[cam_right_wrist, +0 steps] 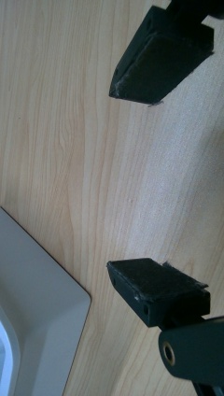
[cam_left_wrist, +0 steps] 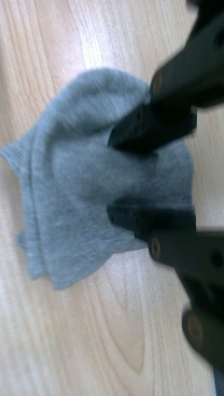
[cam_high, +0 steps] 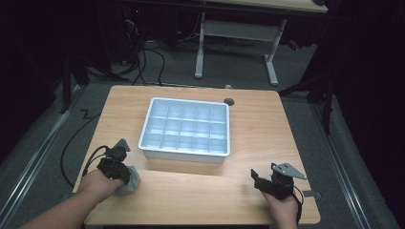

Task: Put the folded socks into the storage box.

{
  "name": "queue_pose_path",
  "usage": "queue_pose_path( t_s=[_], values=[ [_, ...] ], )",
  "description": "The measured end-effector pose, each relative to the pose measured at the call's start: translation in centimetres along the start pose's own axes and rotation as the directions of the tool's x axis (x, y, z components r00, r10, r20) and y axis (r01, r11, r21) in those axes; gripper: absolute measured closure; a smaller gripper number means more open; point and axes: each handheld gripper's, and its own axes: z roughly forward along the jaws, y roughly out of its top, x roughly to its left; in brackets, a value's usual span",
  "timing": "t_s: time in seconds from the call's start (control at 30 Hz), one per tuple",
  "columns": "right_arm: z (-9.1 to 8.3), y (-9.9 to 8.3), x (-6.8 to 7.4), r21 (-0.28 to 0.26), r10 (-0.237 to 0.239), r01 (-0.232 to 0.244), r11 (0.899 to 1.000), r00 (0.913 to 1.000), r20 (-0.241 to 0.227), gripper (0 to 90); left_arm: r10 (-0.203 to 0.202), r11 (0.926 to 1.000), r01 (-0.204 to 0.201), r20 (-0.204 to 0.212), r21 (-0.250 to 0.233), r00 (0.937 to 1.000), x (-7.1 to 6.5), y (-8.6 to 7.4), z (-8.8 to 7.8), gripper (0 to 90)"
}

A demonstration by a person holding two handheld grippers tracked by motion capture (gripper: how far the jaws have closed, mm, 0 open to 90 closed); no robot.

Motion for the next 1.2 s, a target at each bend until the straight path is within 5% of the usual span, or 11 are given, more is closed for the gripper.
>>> queue_pose_path(
  t_s=[0.13, 0.37, 0.53, 0.6, 0.67, 0.77, 0.9, 1.2],
  values=[
    [0.0, 0.0, 0.1, 0.000, -0.001, 0.001, 1.000, 1.0000, 0.001, 14.7, 0.013, 0.9991, -0.015, -0.030, -0.040, 0.9995, -0.3, 0.0, 0.5, 37.1],
    [-0.1, 0.0, -0.1, -0.003, 0.000, 0.000, 1.000, 1.0000, -0.002, 14.8, -0.022, 0.9978, 0.021, -0.016, -0.063, 0.9996, -0.3, 0.4, 0.2, 25.4],
    [0.0, 0.0, -0.1, -0.003, 0.001, -0.001, 1.000, 1.0000, -0.003, 14.8, -0.086, 0.9960, 0.087, -0.039, 0.019, 0.9955, 0.1, 0.4, 1.9, 14.4],
    [0.0, 0.0, 0.0, -0.002, -0.003, 0.003, 1.000, 1.0000, -0.002, 14.8, -0.063, 0.9980, 0.063, -0.036, 0.010, 0.9974, -0.1, 0.0, 2.4, 13.2],
    [-0.1, 0.0, 0.1, -0.003, -0.003, 0.003, 1.000, 1.0000, -0.001, 14.9, -0.044, 0.9989, 0.044, -0.019, -0.014, 0.9988, -0.5, 0.0, 2.3, 17.3],
    [0.0, 0.0, 0.0, -0.002, -0.002, 0.002, 1.000, 1.0000, -0.002, 14.9, -0.032, 0.9987, 0.033, 0.021, -0.038, 0.9993, -1.1, 0.0, 1.6, 43.3],
    [0.0, -0.1, 0.0, -0.002, 0.001, -0.001, 1.000, 1.0000, -0.004, 14.8, -0.010, 0.9996, 0.010, 0.025, -0.025, 0.9996, -1.6, 0.2, 1.2, 61.7],
    [0.0, -0.1, -0.2, -0.002, 0.004, -0.004, 1.000, 0.9999, -0.010, 15.3, -0.029, 0.9993, 0.030, 0.054, -0.023, 0.9981, -1.8, 2.0, -0.9, 65.5]
  ],
)
